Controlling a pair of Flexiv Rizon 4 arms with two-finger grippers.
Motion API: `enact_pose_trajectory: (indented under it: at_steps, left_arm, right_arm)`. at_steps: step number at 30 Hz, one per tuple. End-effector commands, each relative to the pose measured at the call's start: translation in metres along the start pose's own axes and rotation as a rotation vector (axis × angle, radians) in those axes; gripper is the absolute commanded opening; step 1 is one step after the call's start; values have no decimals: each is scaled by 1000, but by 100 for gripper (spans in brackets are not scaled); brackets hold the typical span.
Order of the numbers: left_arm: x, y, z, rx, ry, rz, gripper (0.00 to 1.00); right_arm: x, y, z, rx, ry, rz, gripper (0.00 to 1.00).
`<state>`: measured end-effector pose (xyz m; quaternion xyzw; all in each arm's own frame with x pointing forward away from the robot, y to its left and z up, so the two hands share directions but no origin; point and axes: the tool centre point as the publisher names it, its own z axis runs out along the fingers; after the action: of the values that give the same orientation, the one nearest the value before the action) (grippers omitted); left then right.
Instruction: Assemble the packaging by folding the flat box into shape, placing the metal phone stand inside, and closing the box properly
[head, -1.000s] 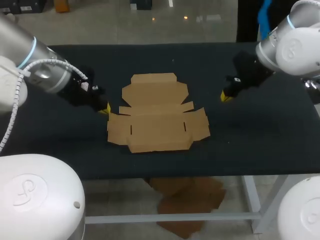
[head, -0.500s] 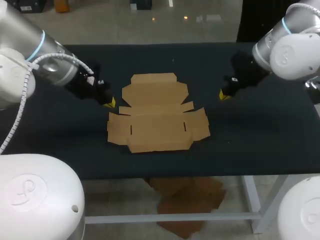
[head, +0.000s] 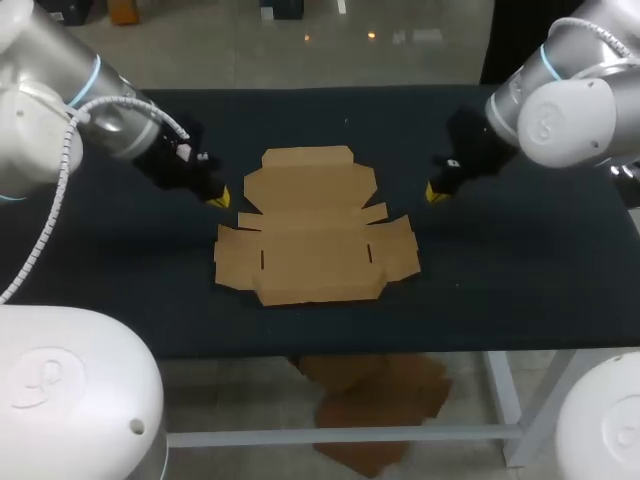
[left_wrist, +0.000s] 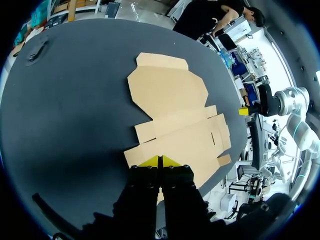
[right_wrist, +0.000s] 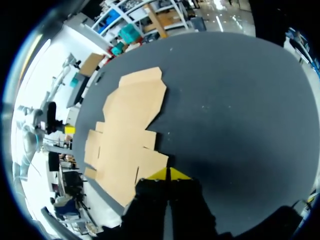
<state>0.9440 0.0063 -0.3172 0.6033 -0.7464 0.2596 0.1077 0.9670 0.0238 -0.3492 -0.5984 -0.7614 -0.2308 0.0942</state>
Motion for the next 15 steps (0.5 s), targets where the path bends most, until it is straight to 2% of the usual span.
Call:
enact_pose_trajectory:
  at_steps: [1, 3, 15]
  left_arm:
    - [-10, -7, 6, -38, 2, -6, 0]
    - [-15, -9, 3, -60, -26, -16, 0]
    - [-15, -10, 4, -58, -26, -15, 0]
  right_arm:
    - [-3, 6, 10, 20, -7, 18, 0]
    - [-7, 8, 8, 25, -14, 27, 0]
    - [-7, 8, 8, 25, -14, 27, 0]
